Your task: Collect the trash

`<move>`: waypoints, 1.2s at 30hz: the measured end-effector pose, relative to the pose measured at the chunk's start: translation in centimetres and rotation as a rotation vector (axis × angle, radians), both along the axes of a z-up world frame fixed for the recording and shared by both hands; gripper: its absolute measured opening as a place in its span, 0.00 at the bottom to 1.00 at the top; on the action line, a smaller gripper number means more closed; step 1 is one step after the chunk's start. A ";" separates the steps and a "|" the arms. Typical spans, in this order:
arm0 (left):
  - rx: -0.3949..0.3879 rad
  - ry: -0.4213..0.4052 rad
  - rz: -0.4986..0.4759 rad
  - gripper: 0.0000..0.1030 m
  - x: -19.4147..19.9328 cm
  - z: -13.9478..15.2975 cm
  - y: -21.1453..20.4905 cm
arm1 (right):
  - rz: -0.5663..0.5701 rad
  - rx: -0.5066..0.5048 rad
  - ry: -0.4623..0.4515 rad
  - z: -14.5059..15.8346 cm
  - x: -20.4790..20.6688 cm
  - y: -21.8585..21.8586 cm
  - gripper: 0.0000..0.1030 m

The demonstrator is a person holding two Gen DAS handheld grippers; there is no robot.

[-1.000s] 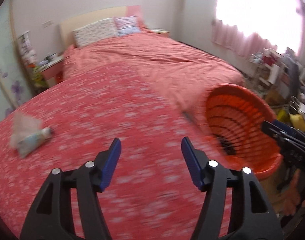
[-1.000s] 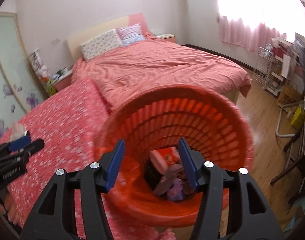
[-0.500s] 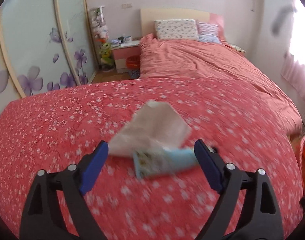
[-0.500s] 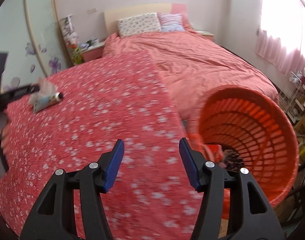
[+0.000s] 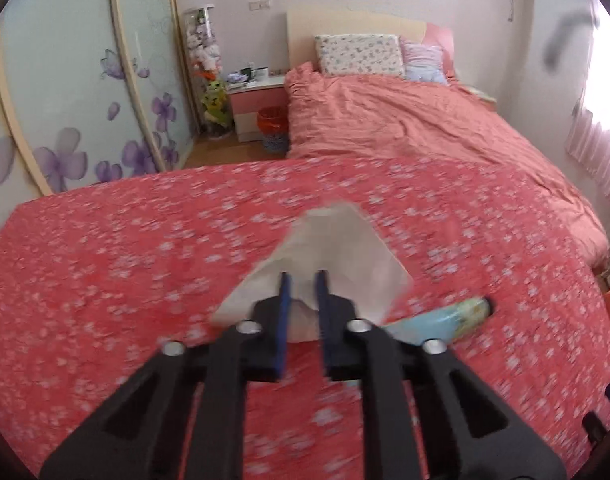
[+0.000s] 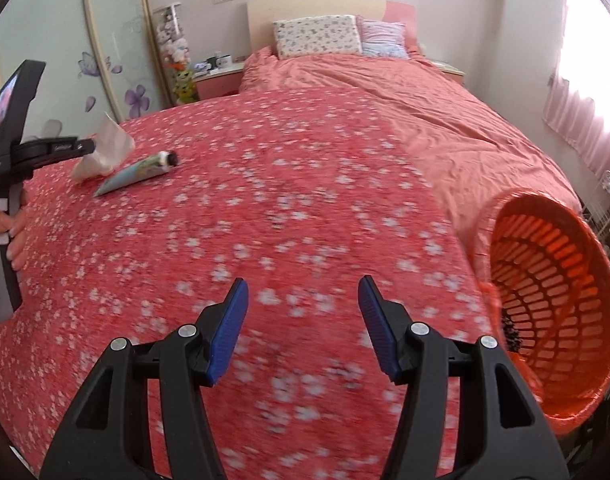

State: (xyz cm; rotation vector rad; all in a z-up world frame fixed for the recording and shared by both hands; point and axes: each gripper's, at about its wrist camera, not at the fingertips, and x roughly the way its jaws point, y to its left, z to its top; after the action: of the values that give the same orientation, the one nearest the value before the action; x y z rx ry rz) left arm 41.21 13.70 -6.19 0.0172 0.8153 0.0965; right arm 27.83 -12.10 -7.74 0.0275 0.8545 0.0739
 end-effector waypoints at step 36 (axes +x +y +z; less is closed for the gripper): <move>-0.038 0.043 0.145 0.67 -8.7 -0.3 11.1 | 0.390 0.215 0.123 0.7 9.7 10.1 0.40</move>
State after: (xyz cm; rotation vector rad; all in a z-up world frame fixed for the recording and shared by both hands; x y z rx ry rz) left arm 32.52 24.81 -6.44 -0.0763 0.8611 0.2179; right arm 37.51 -2.02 -7.07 0.0671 0.9630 0.5350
